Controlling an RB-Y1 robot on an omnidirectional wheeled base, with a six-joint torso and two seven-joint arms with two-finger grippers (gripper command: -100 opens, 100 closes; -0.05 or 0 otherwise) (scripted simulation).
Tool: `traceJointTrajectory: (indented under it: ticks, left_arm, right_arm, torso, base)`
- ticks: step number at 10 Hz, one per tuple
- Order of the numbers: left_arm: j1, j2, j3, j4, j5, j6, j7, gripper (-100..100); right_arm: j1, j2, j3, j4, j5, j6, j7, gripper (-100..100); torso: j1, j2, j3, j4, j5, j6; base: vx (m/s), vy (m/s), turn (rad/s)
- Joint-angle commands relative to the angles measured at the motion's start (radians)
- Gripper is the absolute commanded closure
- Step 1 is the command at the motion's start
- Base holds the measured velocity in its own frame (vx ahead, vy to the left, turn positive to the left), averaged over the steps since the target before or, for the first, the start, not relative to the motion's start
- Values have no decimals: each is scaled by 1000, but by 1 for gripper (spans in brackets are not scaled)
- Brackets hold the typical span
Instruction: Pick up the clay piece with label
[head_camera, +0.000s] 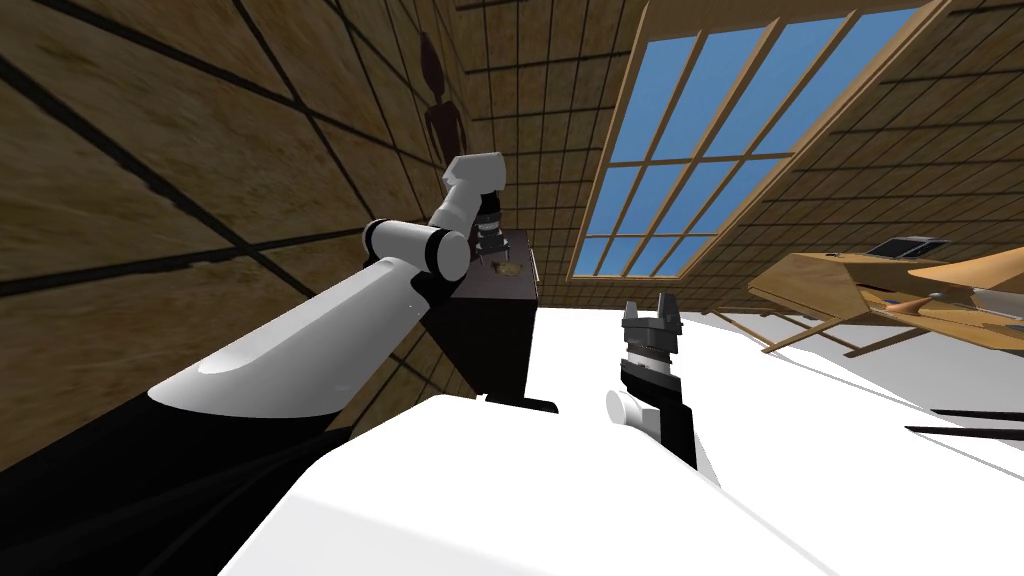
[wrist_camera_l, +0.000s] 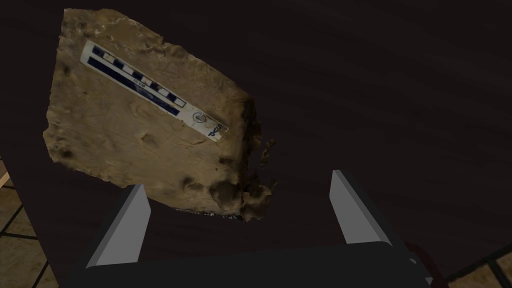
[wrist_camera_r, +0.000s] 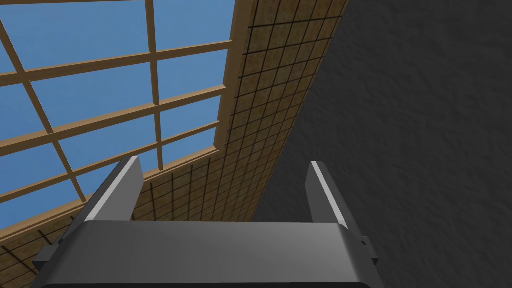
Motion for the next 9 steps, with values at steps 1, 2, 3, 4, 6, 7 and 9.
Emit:
traceJointTrajectory:
  ticks: [1, 2, 3, 4, 6, 7, 9]
  left_arm:
    - [-24, 6, -2, 50, 0, -44, -2, -100]
    - [-24, 6, -2, 64, 0, -44, -2, -100]
    - [-11, 1, -4, 74, 0, -59, 1, -100]
    - [-11, 1, -4, 74, 0, -59, 1, -100]
    - [-12, 1, -4, 75, 0, -62, 0, -100]
    - [-11, 1, -4, 72, 0, -59, 1, 100]
    - [-11, 1, -4, 72, 0, -59, 1, 100]
  right_arm:
    - [0, 0, 0, 0, 0, 0, 0, 0]
    - [0, 0, 0, 0, 0, 0, 0, 0]
    - [0, 0, 0, 0, 0, 0, 0, 0]
    - [0, 0, 0, 0, 0, 0, 0, 0]
    - [0, 0, 0, 0, 0, 0, 0, 0]
    - [0, 0, 0, 0, 0, 0, 0, 0]
    - [0, 0, 0, 0, 0, 0, 0, 0]
  torso:
    - [0, 0, 0, 0, 0, 0]
    - [0, 0, 1, 1, 0, 0]
    - [0, 0, 0, 1, 0, 0]
    - [0, 0, 0, 0, 0, 0]
    - [0, 0, 0, 0, 0, 0]
    - [-1, 0, 0, 0, 0, 0]
    - [-1, 0, 0, 0, 0, 0]
  base:
    - [-15, 21, -26]
    - [-4, 11, 4]
    - [-5, 12, -11]
    - [-6, 10, -11]
    - [0, 0, 0]
    - [0, 0, 0]
    - [0, 0, 0]
